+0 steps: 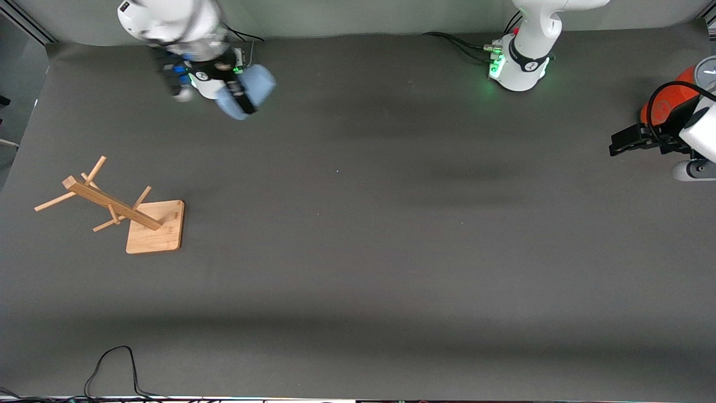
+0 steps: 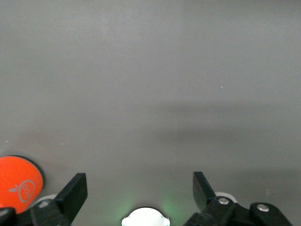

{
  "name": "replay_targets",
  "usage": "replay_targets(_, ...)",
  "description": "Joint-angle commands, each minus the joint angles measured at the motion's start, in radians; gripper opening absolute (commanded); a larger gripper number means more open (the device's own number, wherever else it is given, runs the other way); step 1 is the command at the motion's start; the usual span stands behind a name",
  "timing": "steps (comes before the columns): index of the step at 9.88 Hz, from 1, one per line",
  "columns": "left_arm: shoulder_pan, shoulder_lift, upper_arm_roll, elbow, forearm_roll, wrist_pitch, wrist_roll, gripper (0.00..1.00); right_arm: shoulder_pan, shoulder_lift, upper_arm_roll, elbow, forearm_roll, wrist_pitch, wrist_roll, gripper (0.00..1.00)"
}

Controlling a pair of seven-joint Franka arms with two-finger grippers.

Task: Rotate and upright cup with both arms
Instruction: 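Lift the blue cup off the peg and carry it to mid-table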

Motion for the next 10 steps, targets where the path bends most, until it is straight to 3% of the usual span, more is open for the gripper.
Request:
replay_targets(1,0.003,-0.005,0.001,0.003,-0.009,-0.004,0.02,1.0,0.076,0.284,-0.014,0.247,0.025,0.006,0.21,0.48)
replay_targets(7,0.0,0.001,0.001,-0.002,-0.009,-0.004,0.024,1.0,0.216,0.812,-0.014,0.603,0.031,0.106,0.615,0.48)
replay_targets(10,-0.004,0.004,-0.001,-0.003,-0.009,-0.002,0.024,1.0,0.222,0.99,-0.014,0.74,0.031,0.112,0.724,0.48)
